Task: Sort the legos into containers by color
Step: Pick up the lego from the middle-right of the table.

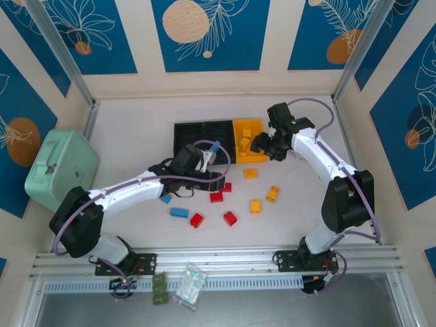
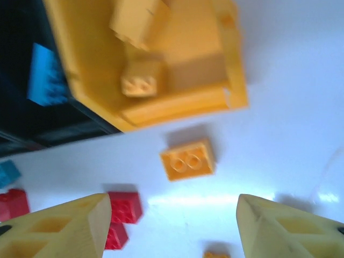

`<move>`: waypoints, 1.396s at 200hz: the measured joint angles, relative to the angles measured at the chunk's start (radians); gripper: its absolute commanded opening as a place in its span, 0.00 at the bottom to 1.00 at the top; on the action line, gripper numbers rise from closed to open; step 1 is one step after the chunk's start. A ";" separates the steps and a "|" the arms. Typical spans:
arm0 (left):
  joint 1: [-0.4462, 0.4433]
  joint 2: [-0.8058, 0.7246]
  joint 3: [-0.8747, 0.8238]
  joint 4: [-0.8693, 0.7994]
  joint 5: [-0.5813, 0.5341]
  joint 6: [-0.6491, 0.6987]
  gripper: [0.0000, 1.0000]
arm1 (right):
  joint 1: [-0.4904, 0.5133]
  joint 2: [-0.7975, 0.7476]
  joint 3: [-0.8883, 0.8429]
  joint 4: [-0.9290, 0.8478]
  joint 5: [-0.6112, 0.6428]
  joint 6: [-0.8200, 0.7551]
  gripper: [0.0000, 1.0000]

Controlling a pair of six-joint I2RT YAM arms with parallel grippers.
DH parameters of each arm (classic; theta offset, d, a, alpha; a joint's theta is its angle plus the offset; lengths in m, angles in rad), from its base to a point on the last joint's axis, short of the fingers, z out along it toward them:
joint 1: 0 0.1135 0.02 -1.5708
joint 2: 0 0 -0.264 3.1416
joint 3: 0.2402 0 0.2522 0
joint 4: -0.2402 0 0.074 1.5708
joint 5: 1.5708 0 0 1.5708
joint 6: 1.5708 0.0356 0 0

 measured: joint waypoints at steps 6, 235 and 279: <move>-0.003 0.006 0.002 0.001 0.008 0.001 0.59 | -0.003 -0.013 -0.040 -0.004 0.003 0.000 0.67; -0.047 0.083 0.047 0.008 0.048 0.019 0.59 | 0.006 -0.004 -0.434 0.071 0.048 0.121 0.32; -0.047 0.083 0.047 0.008 0.047 0.019 0.59 | 0.006 -0.006 -0.419 0.062 0.051 0.108 0.27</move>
